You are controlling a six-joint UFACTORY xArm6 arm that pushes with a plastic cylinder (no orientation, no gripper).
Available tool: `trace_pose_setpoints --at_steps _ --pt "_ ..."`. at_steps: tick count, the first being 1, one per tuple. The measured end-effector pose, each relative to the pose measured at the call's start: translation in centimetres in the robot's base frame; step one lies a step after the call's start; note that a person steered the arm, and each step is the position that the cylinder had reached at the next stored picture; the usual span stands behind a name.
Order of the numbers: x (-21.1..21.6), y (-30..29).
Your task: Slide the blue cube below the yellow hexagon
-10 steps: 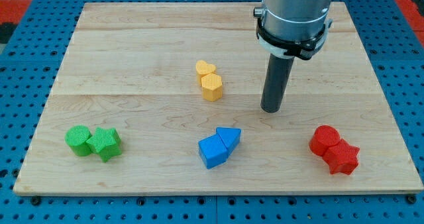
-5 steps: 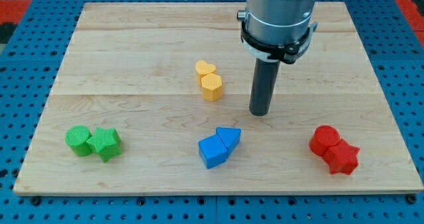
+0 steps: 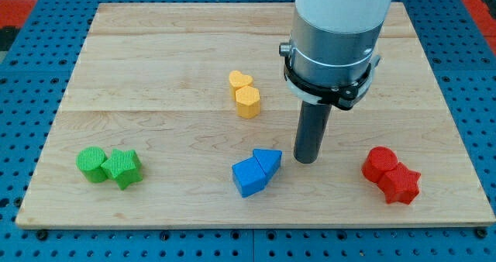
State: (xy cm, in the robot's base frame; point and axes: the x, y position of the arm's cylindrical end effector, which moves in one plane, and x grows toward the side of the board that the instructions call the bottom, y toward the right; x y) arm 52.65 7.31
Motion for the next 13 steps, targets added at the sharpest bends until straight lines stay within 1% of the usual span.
trace_pose_setpoints --at_steps 1,4,5,6,7,9,10,11,13 --pt "0.1 0.0" --pt "4.4 -1.2" --pt "4.4 -1.5" --pt "6.4 -2.2" --pt "6.5 -2.5" --pt "6.5 -6.9" --pt "6.5 -6.9" --pt "5.3 -7.0" --pt "0.4 -7.4"
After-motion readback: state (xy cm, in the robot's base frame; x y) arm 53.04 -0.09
